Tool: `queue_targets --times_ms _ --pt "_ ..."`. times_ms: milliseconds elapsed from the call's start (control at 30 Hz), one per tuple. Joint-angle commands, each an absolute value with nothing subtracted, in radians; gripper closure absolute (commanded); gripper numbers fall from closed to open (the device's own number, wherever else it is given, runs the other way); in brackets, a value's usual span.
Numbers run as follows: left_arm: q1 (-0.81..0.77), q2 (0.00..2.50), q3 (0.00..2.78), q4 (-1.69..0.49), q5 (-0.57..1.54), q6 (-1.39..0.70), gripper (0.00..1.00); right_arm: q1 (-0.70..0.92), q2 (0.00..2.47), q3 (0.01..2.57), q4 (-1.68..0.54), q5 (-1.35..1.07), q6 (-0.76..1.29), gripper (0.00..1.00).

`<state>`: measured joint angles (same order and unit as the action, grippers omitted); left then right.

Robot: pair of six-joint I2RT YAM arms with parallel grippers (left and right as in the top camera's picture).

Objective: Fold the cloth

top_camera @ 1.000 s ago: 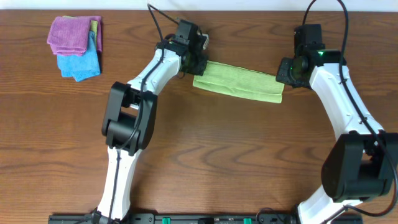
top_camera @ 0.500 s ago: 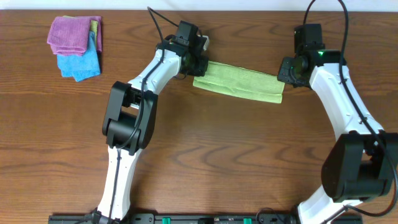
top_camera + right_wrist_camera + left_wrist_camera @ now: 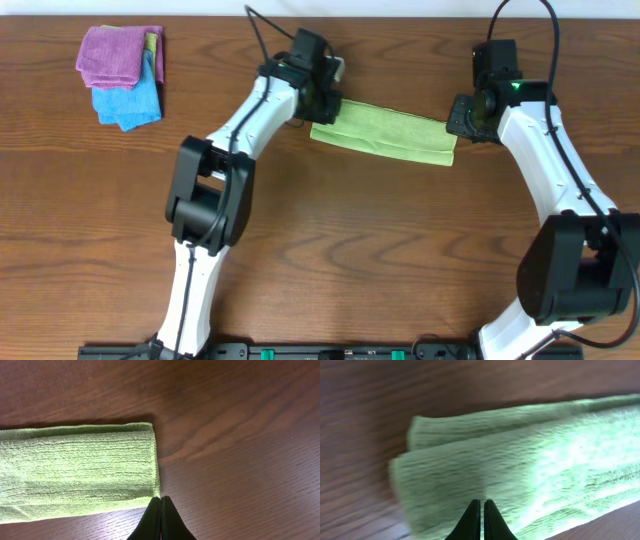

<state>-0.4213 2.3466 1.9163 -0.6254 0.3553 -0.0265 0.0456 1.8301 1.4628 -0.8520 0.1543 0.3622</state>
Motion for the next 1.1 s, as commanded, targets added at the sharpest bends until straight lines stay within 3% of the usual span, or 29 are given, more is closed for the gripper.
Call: queue_targets --times_ms 0,300,1067 --pt "-0.448 2.317 1.941 -0.640 0.278 0.004 0.94 0.052 1.823 1.463 -0.859 0.168 0.357 0.98" --pt "-0.454 2.269 1.940 -0.651 0.067 0.072 0.94 0.052 1.823 1.463 -0.869 0.168 0.357 0.98" --pt "-0.453 2.383 1.839 -0.590 0.180 0.022 0.94 0.052 1.823 1.463 -0.846 0.181 0.335 0.98"
